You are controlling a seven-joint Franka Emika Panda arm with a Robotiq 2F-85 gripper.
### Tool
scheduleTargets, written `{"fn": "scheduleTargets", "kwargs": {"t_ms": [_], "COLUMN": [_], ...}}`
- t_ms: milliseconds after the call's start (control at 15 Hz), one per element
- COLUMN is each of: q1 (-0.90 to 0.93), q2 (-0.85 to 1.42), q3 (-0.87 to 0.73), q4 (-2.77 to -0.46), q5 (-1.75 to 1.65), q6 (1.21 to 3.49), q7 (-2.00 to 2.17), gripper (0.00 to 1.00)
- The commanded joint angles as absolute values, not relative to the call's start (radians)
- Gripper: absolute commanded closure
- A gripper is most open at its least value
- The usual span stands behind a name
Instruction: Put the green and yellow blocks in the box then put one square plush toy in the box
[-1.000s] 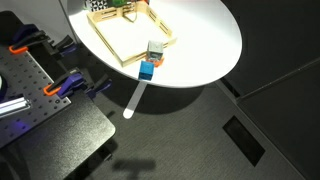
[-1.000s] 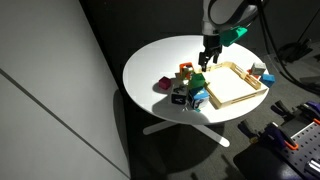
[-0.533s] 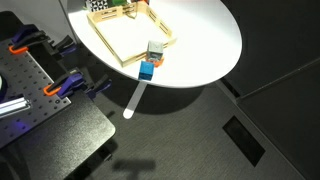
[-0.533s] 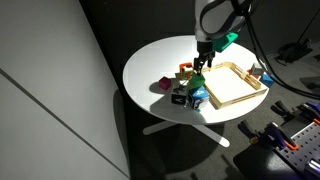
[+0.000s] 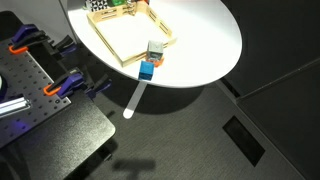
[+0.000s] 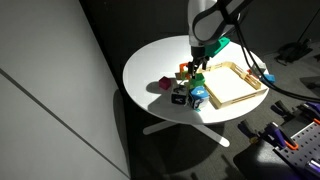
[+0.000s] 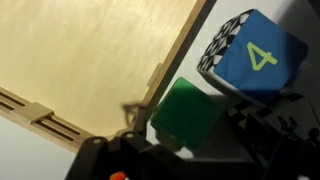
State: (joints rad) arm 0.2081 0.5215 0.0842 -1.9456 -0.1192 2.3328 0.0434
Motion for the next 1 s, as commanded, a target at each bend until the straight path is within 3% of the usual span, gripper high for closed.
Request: {"fn": "scheduleTargets", "kwargs": {"t_ms": [0, 933], "q1": [0.22, 0.293], "q2": [0.558, 0.593], "q3": [0.066, 0.026], "q4": [-1.903, -1.914], "q5": [-0.121, -0.129], "q6": [2.348, 2.442], "q7": [0.126, 0.351], "gripper": [0.0, 0.0]}}
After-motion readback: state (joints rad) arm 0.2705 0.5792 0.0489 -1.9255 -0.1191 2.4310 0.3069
